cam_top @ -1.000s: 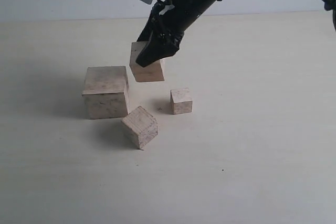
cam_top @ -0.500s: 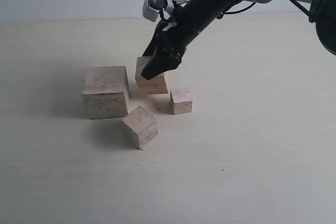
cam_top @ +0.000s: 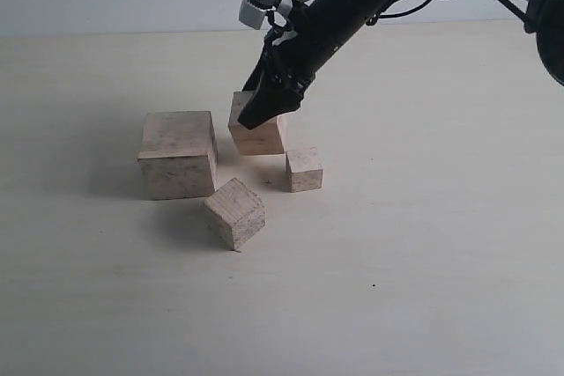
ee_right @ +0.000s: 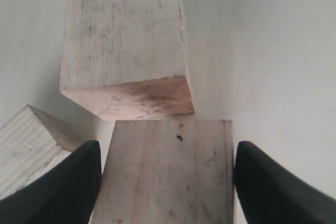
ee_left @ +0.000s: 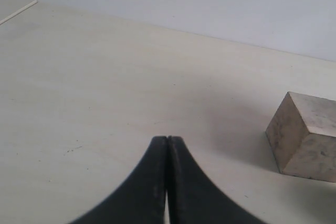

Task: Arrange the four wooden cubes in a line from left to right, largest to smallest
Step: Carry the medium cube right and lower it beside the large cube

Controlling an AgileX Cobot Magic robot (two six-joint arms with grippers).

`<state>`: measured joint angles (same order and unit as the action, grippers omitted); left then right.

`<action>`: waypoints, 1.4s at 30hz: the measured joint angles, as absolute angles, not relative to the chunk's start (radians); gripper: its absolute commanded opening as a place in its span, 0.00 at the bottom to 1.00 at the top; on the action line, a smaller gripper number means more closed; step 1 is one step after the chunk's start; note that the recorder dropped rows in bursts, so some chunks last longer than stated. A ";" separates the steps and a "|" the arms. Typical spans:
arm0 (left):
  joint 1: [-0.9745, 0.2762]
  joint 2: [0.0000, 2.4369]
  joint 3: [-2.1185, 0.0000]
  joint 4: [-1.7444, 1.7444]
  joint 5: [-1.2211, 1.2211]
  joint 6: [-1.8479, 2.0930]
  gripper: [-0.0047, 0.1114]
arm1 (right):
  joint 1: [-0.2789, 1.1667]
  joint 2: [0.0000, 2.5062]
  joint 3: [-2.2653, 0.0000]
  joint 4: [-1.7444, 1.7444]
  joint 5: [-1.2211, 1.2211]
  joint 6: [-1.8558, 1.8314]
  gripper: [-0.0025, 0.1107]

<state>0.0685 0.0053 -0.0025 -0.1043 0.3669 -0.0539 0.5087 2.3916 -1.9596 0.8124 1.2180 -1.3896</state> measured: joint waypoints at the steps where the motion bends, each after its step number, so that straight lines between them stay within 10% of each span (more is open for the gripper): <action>1: 0.068 0.005 -0.002 -0.104 0.367 -0.054 0.04 | 0.509 2.387 -1.960 0.812 1.218 -1.388 0.02; 42: 0.068 0.005 -0.002 -0.104 0.367 -0.054 0.04 | 0.522 2.383 -1.843 0.898 1.218 -1.501 0.02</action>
